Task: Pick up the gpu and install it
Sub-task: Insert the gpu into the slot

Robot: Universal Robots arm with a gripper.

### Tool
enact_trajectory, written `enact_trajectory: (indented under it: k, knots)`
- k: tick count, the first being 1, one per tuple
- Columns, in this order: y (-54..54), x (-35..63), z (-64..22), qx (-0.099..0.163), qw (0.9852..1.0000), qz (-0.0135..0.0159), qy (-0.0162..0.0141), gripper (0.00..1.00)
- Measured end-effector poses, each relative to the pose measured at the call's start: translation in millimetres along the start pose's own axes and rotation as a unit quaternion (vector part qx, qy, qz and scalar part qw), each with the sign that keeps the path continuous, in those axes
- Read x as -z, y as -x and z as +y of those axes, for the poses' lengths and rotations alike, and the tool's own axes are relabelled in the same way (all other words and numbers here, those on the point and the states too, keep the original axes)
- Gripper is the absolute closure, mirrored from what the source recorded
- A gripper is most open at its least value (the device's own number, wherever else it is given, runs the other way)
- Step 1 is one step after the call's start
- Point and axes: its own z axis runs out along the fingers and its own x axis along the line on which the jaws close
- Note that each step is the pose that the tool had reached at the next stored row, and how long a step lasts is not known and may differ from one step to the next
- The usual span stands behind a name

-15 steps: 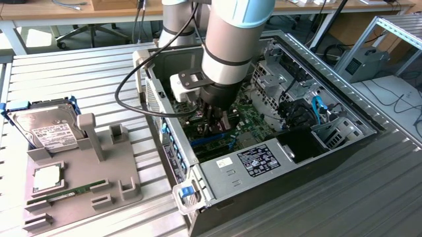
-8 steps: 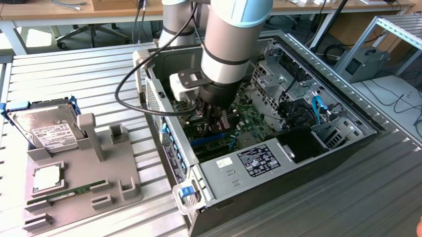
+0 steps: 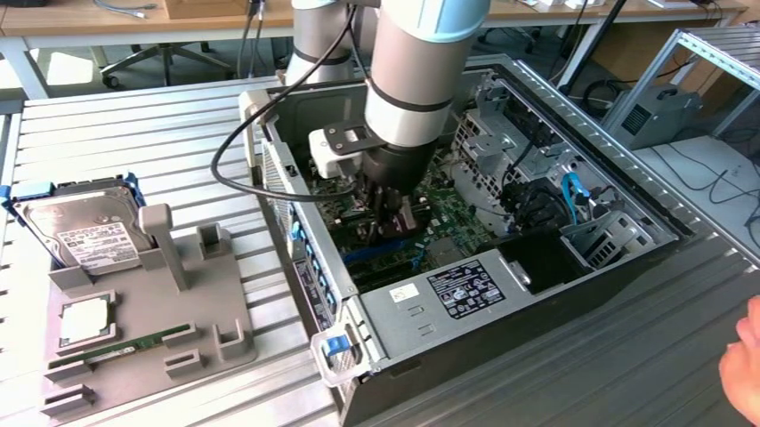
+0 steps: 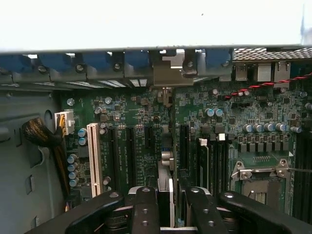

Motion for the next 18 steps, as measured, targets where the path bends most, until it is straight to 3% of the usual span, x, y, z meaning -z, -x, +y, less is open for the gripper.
enact_trajectory:
  k: [2,3,9,10,15,18]
  knots:
    - [2.1,-6.4,2.9,-0.010,0.9999,0.0107,-0.0007,0.73]
    - [1.9,-8.2,6.9,-0.010,0.9999,0.0107,-0.0008,0.73]
    - [1.7,-14.2,7.0,-0.010,0.9999,0.0104,-0.0009,0.72]
    - [1.7,-14.1,7.0,-0.010,0.9999,0.0105,-0.0009,0.66]
    - [1.7,-12.6,6.9,-0.010,0.9999,0.0115,-0.0008,0.66]
    - [2.2,-6.3,6.8,-0.010,0.9999,0.0118,-0.0008,0.66]
